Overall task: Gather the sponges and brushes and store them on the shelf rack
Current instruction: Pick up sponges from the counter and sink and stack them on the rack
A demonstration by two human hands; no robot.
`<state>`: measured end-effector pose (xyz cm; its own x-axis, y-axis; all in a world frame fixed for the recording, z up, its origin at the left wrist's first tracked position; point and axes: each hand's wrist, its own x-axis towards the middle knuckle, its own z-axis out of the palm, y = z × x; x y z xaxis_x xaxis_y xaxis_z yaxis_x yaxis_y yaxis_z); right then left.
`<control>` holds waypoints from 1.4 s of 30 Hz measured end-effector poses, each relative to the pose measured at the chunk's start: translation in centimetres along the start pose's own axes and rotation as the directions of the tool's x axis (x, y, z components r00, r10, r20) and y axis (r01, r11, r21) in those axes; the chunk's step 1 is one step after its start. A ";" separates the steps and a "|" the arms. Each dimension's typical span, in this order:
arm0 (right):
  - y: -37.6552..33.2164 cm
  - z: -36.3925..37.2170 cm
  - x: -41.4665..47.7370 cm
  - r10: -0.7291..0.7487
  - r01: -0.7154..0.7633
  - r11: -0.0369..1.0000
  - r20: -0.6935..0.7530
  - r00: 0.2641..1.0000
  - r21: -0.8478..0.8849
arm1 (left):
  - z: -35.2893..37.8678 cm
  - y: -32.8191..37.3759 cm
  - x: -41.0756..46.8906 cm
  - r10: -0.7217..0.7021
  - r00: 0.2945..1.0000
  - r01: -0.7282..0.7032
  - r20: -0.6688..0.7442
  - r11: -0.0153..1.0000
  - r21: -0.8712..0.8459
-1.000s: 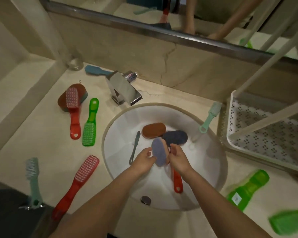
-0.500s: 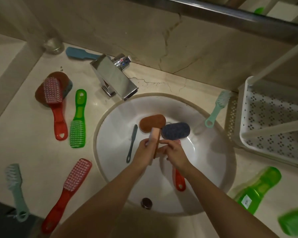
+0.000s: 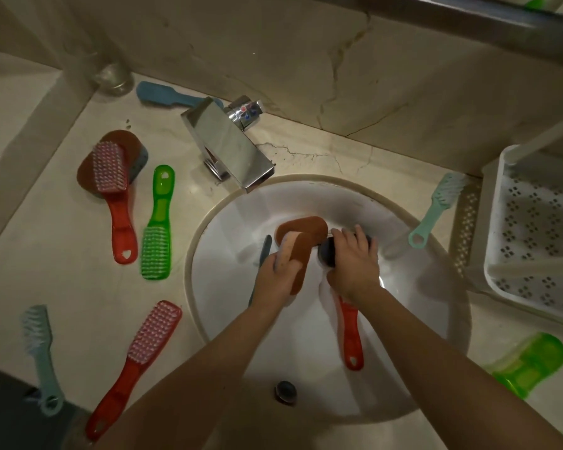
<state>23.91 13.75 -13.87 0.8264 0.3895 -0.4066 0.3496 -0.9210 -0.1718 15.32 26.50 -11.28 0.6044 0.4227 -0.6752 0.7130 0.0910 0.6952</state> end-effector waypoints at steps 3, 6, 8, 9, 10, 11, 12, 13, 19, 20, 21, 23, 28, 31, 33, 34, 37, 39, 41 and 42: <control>0.5 0.5 0.3 -0.043 0.041 0.995 -0.016 0.999 -0.092 | 0.1 -0.3 0.6 -0.066 0.998 0.066 0.006 0.998 -0.022; 1.0 0.9 0.5 -0.076 0.073 0.987 -0.014 0.997 -0.142 | 0.2 -0.2 0.6 -0.073 0.997 0.074 0.011 0.996 -0.044; 1.2 1.0 0.5 -0.089 0.087 0.985 -0.011 0.996 -0.152 | 0.1 -0.1 0.5 -0.075 0.997 0.076 0.020 0.996 -0.054; 1.3 0.9 0.4 -0.093 0.089 0.985 -0.019 0.995 -0.151 | 0.1 -0.1 0.3 -0.077 0.997 0.078 0.021 0.995 -0.055; 1.4 0.7 0.4 -0.097 0.091 0.986 -0.035 0.995 -0.143 | 0.1 0.0 0.3 -0.075 0.997 0.076 0.015 0.996 -0.052; 1.5 0.5 0.2 -0.099 0.091 0.989 -0.064 0.993 -0.120 | 0.1 0.0 0.2 -0.066 0.998 0.067 0.006 0.997 -0.046; 1.6 0.3 0.0 -0.098 0.091 0.993 -0.103 0.990 -0.072 | 0.0 0.2 0.0 -0.056 0.998 0.055 -0.003 0.998 -0.042; 1.5 0.0 -0.4 -0.091 0.091 0.996 -0.149 0.985 -0.005 | 0.0 0.4 -0.2 -0.038 0.999 0.038 -0.010 0.998 -0.041; 0.1 -2.9 -3.2 0.004 0.080 0.935 -0.238 0.971 0.345 | -0.1 2.4 -2.5 0.044 0.998 -0.046 -0.038 0.997 -0.056; -0.1 -3.4 -3.7 0.025 0.077 0.906 -0.233 0.972 0.416 | -0.1 2.8 -3.0 0.077 0.996 -0.080 -0.053 0.995 -0.060; -0.3 -3.9 -4.3 0.041 0.078 0.870 -0.229 0.973 0.488 | 0.0 3.2 -3.5 0.100 0.993 -0.104 -0.066 0.993 -0.059; -0.5 -5.1 -5.5 0.064 0.089 0.786 -0.223 0.973 0.612 | 0.0 3.9 -4.7 0.089 0.993 -0.097 -0.078 0.990 -0.103; -0.9 -8.0 -8.5 0.143 0.031 0.491 -0.116 0.983 0.871 | 0.8 4.9 -8.0 0.101 0.990 -0.132 -0.101 0.921 -0.367; -0.9 -10.0 -10.3 0.196 0.040 0.409 -0.130 0.972 0.911 | 1.3 5.4 -10.4 0.138 0.985 -0.167 -0.102 0.903 -0.396; -0.8 -11.2 -11.7 0.228 0.070 0.392 -0.171 0.959 0.917 | 1.4 5.8 -12.1 0.183 0.975 -0.217 -0.126 0.908 -0.358; -0.7 -11.6 -12.4 0.239 0.087 0.381 -0.189 0.952 0.920 | 1.4 5.9 -13.0 0.204 0.968 -0.243 -0.145 0.906 -0.347; -0.6 -13.2 -14.3 0.255 0.141 0.357 -0.241 0.936 0.923 | 1.6 6.7 -15.2 0.246 0.951 -0.301 -0.185 0.870 -0.390; -0.9 -14.6 -15.6 0.248 0.171 0.322 -0.257 0.934 0.931 | 1.7 7.4 -16.6 0.290 0.933 -0.354 -0.212 0.844 -0.403; -1.1 -16.3 -16.7 0.229 0.204 0.264 -0.267 0.936 0.943 | 1.6 8.2 -17.9 0.336 0.909 -0.413 -0.247 0.806 -0.424; -1.2 -17.1 -17.3 0.216 0.229 0.230 -0.279 0.936 0.946 | 1.6 8.7 -18.5 0.347 0.899 -0.434 -0.266 0.784 -0.444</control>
<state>16.76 8.14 8.72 0.9718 0.1660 -0.1674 -0.1480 -0.1229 -0.9813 10.86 18.06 6.85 0.6963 0.6518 -0.3005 0.1391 0.2882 0.9474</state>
